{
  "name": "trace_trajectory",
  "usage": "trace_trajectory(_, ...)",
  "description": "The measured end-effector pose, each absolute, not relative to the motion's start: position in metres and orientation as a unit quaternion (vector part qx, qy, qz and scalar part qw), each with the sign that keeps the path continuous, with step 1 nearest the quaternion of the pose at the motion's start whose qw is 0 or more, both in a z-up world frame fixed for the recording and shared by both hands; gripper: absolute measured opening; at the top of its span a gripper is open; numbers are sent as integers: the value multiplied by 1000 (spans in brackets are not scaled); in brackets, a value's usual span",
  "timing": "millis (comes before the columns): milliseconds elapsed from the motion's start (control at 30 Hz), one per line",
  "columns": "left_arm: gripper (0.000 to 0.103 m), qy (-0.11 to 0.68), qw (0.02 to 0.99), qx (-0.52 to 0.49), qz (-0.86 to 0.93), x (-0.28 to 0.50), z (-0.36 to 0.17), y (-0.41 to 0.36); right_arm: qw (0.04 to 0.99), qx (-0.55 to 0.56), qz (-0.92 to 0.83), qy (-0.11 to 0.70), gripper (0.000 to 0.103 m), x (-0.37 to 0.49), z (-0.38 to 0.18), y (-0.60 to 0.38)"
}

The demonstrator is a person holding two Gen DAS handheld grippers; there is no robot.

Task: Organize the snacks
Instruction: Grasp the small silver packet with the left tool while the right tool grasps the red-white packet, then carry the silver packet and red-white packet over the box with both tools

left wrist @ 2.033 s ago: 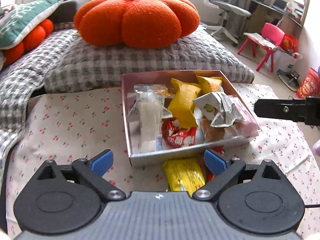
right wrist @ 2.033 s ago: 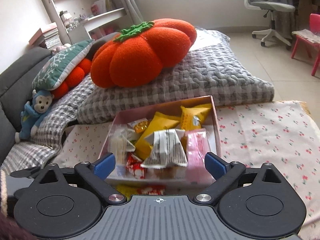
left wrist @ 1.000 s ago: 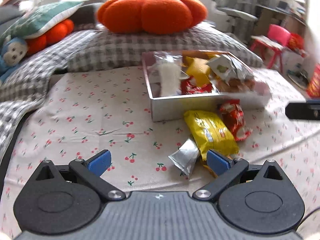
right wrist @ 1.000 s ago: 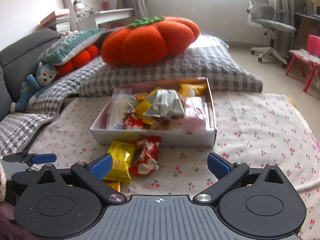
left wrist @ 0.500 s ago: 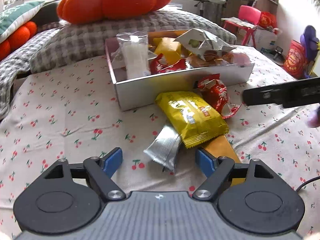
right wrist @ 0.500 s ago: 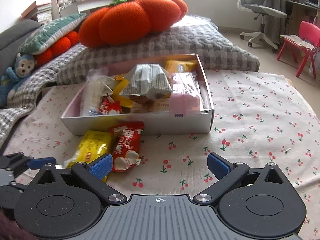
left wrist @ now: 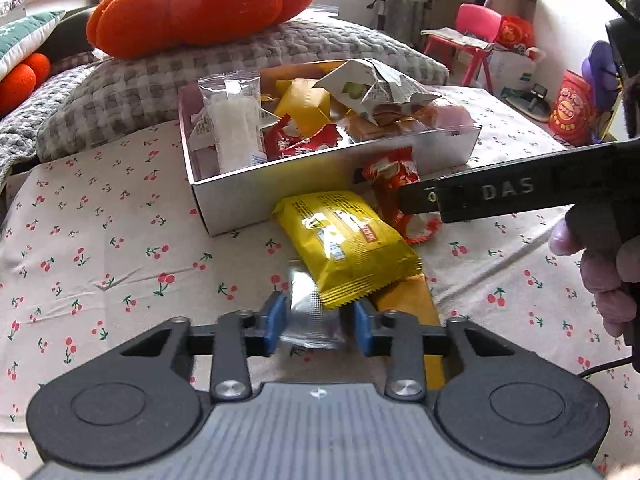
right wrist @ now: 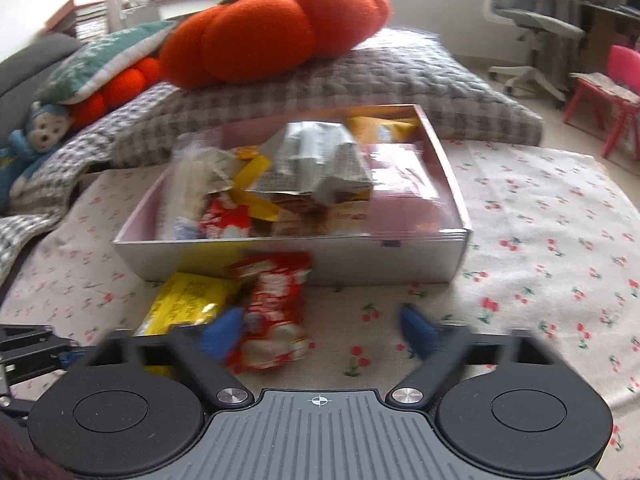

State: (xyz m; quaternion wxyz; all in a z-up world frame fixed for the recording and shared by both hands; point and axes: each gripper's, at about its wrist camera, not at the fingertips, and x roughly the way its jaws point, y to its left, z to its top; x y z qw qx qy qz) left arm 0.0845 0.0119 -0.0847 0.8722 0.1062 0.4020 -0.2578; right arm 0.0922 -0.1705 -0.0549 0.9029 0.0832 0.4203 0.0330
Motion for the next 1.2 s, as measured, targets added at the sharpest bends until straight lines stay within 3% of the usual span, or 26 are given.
trace_trajectory(67,25,409,869,101,-260,85,-84,13,902,80,60,421,30,93,-51,-168)
trace_trajectory(133,24,414,868,92,-260,85,-83,14,901,66,69,422,23,92,-48,-163)
trace_trajectory(600,23,433,873,107,-199,74,-79,27,886,59,62,455,19,84,-43,-184)
trace_trajectory(767,25,440,874,105,-177,74,-77,33,886,81,57,452,29,81,-38,-194)
trace_trajectory(833,27,442,874,95,-177,74,-76,34,886,93,60,450,49,82,-38,-195)
trace_trajectory(867,33,444,874,91,-176,74,-76,33,888,94,58,447,62,82,-38,-195)
trace_trajectory(900,39,448,872,88,-177,74,-77,32,890,91,58,443,66,82,-38,-193)
trace_trajectory(1200,41,464,866,94,-162,75,-78,22,895,-9,51,443,66,95,-51,-159)
